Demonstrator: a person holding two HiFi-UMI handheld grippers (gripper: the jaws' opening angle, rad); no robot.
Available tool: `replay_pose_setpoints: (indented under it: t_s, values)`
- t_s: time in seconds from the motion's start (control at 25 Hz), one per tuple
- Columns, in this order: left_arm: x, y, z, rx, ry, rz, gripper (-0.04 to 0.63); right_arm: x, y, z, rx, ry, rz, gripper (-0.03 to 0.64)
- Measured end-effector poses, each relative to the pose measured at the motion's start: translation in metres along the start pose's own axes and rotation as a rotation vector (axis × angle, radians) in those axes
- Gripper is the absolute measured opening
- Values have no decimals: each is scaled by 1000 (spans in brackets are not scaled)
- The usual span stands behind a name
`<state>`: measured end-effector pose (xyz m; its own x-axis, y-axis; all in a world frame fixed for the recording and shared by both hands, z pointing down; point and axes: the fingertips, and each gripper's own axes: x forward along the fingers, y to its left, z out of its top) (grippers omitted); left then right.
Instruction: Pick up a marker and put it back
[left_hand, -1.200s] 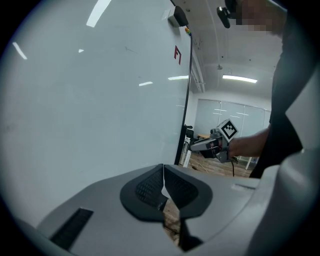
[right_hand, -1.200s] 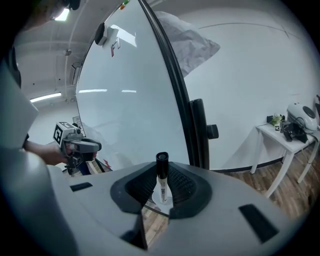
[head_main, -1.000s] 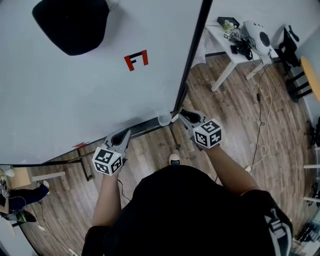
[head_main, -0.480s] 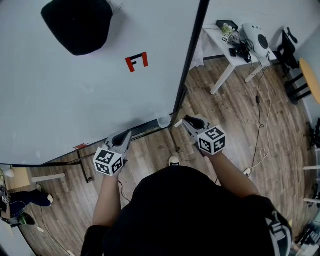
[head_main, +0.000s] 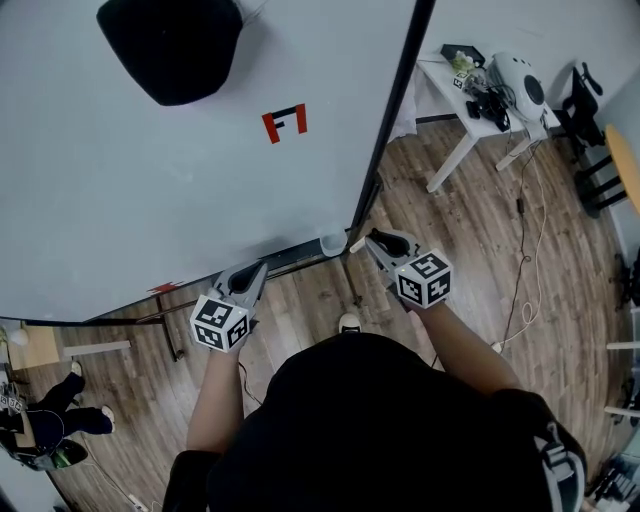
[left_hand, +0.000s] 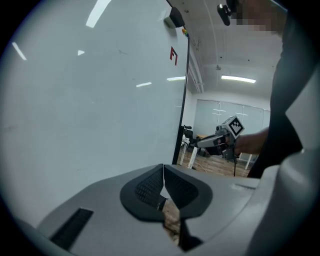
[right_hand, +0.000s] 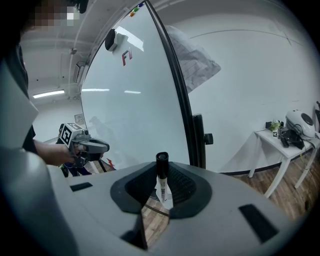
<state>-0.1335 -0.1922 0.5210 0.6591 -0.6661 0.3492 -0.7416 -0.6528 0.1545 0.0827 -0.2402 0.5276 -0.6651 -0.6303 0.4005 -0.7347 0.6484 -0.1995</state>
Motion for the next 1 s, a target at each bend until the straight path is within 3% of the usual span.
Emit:
replay_pose_setpoints:
  t_s: [0.4, 1.0]
  values:
    - [-6, 6, -8, -25, -4, 52, 14, 39, -3, 2, -31, 13, 35, 60]
    - [-3, 13, -18, -76, 13, 126, 14, 105, -18, -46, -57, 111, 109, 60]
